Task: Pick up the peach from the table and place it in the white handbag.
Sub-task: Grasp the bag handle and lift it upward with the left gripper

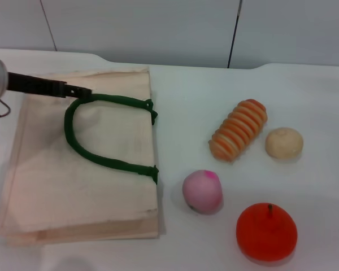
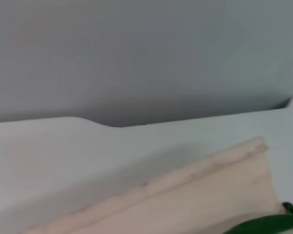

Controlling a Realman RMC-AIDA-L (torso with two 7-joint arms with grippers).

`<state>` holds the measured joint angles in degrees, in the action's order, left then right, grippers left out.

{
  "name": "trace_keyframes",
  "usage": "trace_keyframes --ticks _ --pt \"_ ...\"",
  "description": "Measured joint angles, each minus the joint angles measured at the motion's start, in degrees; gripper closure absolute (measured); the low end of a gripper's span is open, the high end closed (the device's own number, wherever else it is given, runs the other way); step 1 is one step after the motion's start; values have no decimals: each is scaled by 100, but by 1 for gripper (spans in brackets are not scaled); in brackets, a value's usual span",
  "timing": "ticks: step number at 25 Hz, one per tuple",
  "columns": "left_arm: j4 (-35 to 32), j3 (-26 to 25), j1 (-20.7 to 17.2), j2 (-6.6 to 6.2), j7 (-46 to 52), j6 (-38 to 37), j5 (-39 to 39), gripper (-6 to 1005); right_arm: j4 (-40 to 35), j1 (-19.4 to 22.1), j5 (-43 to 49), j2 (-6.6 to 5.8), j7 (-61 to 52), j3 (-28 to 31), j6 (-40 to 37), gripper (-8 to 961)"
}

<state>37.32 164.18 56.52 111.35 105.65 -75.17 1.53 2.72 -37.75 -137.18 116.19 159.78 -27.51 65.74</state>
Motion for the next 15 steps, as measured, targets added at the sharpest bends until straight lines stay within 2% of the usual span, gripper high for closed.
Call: trace_keyframes --ticks 4,15 --pt "-332 0 16 -13 -11 292 -104 212 1 -7 -7 0 -1 0 0 58" --pt "-647 0 53 26 -44 788 -328 218 27 -37 -5 9 -8 0 0 58"
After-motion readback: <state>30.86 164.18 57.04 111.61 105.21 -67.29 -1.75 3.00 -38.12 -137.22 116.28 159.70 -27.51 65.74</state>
